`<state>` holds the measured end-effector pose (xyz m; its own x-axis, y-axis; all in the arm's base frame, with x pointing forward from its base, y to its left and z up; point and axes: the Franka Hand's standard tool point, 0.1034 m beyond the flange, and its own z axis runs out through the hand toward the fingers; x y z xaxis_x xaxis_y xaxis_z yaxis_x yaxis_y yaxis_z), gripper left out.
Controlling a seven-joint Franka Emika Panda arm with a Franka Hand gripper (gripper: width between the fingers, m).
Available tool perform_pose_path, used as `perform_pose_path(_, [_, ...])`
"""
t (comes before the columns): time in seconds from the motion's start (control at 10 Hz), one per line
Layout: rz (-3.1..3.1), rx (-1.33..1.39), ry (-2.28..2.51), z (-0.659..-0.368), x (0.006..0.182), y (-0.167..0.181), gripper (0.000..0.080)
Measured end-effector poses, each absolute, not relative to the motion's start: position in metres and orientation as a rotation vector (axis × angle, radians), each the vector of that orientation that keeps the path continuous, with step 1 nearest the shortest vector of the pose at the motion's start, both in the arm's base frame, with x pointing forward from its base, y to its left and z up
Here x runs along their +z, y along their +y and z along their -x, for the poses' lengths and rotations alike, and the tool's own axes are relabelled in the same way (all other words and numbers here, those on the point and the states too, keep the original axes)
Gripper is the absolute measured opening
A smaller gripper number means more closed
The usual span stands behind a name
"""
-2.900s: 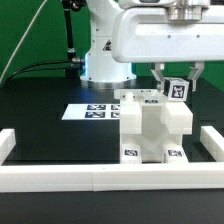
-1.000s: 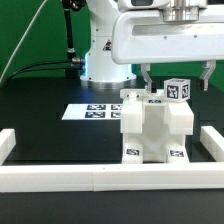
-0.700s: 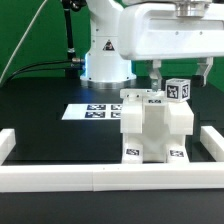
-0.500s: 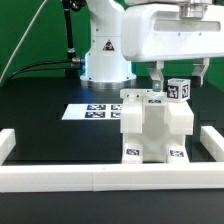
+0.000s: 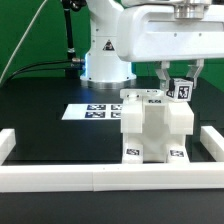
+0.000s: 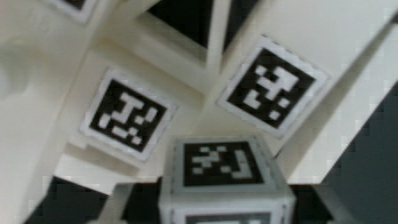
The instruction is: Assemble chair
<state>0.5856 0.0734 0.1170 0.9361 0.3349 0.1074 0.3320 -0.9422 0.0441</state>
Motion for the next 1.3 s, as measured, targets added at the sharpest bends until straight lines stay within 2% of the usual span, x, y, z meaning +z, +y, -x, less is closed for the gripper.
perform_pose_path(0.5, [-3.137, 0.190, -0.162, -0.5866, 0.1163, 0.0733, 0.0284])
perform_pose_path(1.0, [-3.017, 0.159, -1.082, -0.5874, 0.1158, 0.0765, 0.0284])
perform_pose_path(1.1, [-3.021, 0.155, -1.103, -0.5874, 0.1158, 0.0763, 0.0284])
perform_pose_path(1.2, [-3.025, 0.155, -1.090, -0.5872, 0.1157, 0.0769, 0.0394])
perform_pose_path(1.3, [-3.033, 0.156, -1.064, -0.5872, 0.1156, 0.0769, 0.0394])
